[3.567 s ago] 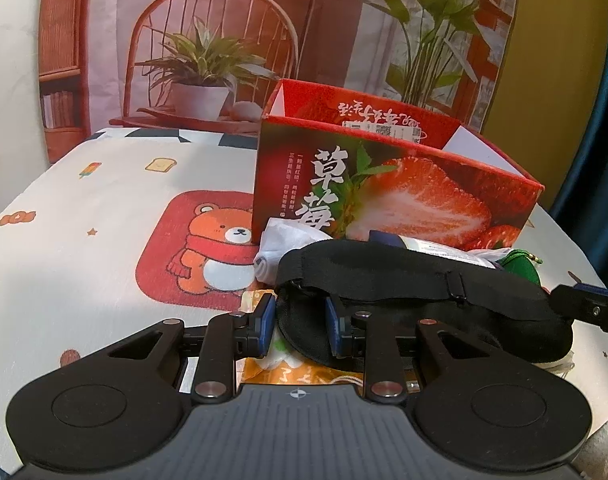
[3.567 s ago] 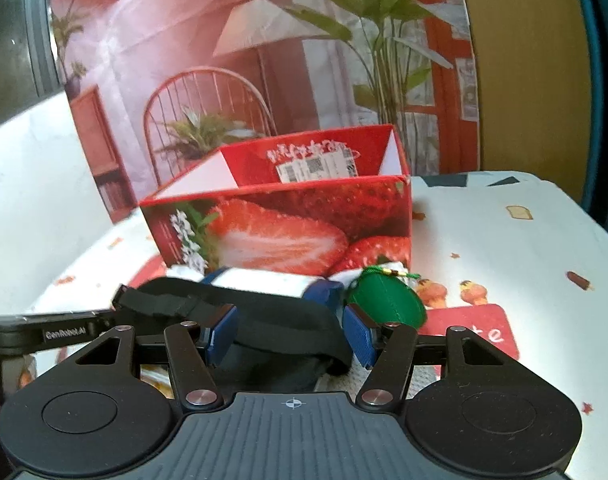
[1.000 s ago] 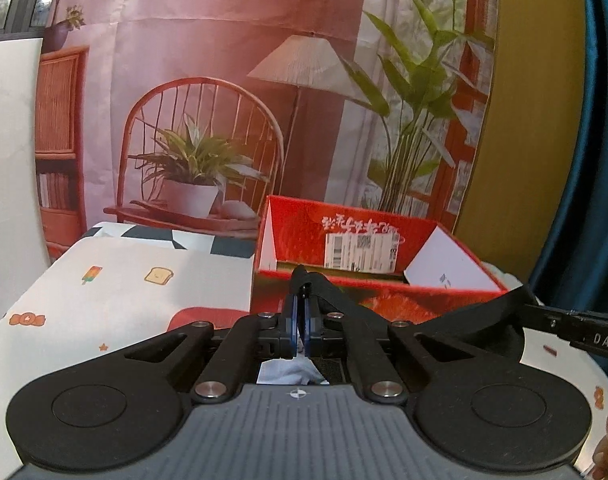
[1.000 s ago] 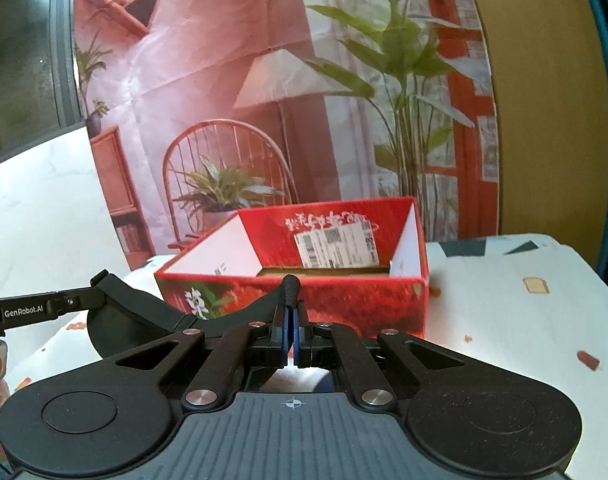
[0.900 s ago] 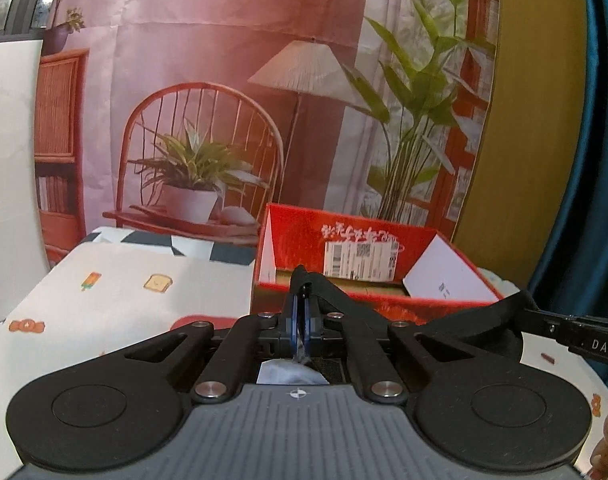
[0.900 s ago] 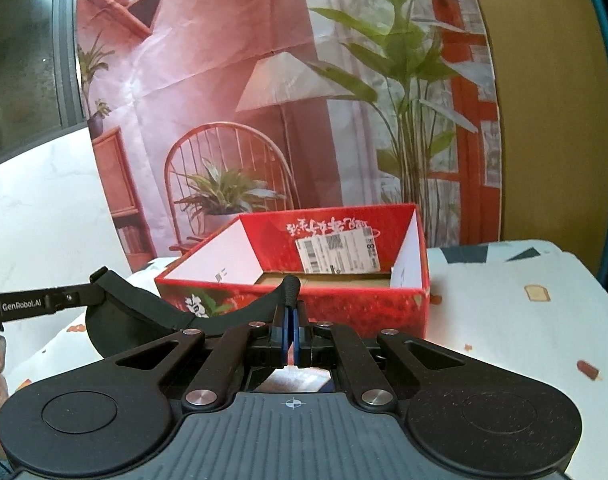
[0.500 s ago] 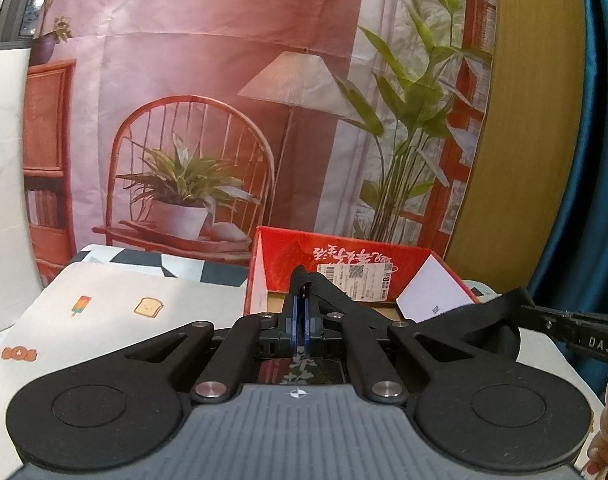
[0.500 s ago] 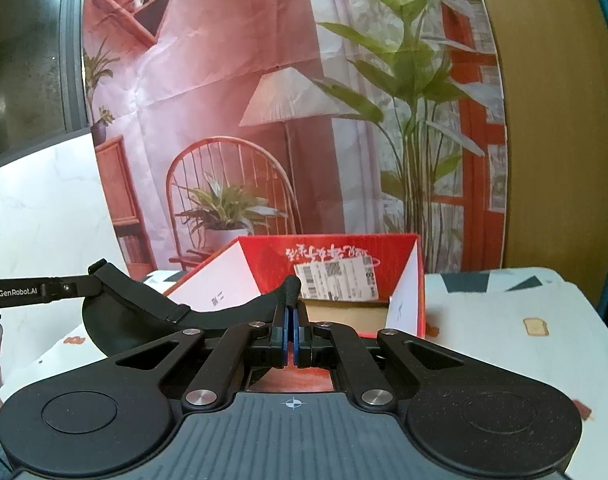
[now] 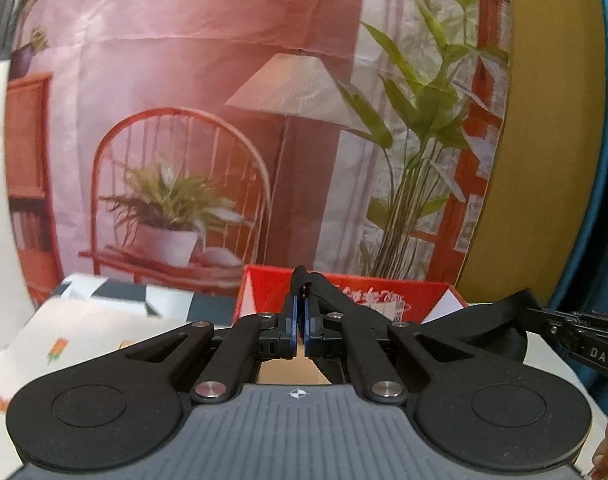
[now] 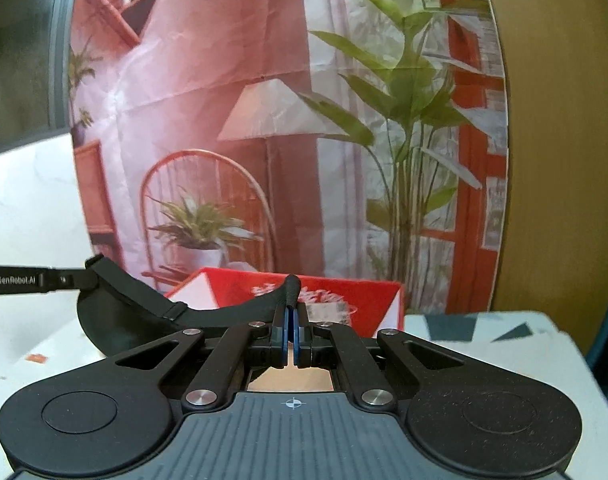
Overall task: Organize soft objects
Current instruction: 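Lift the eye mask with the left gripper and carry it over the box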
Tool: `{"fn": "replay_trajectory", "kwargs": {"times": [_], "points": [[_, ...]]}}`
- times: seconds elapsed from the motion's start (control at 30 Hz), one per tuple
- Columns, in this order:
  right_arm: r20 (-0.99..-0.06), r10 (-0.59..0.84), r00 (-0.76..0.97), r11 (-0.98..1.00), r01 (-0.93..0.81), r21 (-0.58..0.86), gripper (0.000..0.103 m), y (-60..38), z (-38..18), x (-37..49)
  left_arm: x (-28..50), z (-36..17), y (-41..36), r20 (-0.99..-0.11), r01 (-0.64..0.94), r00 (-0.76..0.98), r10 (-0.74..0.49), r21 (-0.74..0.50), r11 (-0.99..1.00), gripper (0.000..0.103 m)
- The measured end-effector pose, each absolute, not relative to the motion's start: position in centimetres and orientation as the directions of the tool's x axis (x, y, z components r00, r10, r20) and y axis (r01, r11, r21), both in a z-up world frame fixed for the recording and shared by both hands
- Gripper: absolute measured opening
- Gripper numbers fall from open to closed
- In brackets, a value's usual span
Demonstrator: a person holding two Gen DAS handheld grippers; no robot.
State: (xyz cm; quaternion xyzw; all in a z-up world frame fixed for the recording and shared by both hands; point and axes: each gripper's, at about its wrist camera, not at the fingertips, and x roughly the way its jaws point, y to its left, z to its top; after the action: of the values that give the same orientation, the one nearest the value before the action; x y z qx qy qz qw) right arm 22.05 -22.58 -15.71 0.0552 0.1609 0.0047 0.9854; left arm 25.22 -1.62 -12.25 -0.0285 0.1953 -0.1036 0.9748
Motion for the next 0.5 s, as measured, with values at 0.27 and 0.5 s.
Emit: {"fn": "replay_trajectory", "kwargs": {"times": [0.27, 0.5], "points": [[-0.381, -0.023, 0.924, 0.998, 0.045, 0.048, 0.002, -22.8, -17.4, 26.9, 28.9, -14.4, -5.2, -0.428, 0.199, 0.888, -0.167, 0.031, 0.979, 0.004], [-0.471, -0.048, 0.881, 0.999, 0.037, -0.033, 0.002, -21.7, -20.9, 28.6, 30.7, -17.0, -5.5, -0.524, 0.231, 0.835, -0.170, 0.051, 0.972, 0.004]]}}
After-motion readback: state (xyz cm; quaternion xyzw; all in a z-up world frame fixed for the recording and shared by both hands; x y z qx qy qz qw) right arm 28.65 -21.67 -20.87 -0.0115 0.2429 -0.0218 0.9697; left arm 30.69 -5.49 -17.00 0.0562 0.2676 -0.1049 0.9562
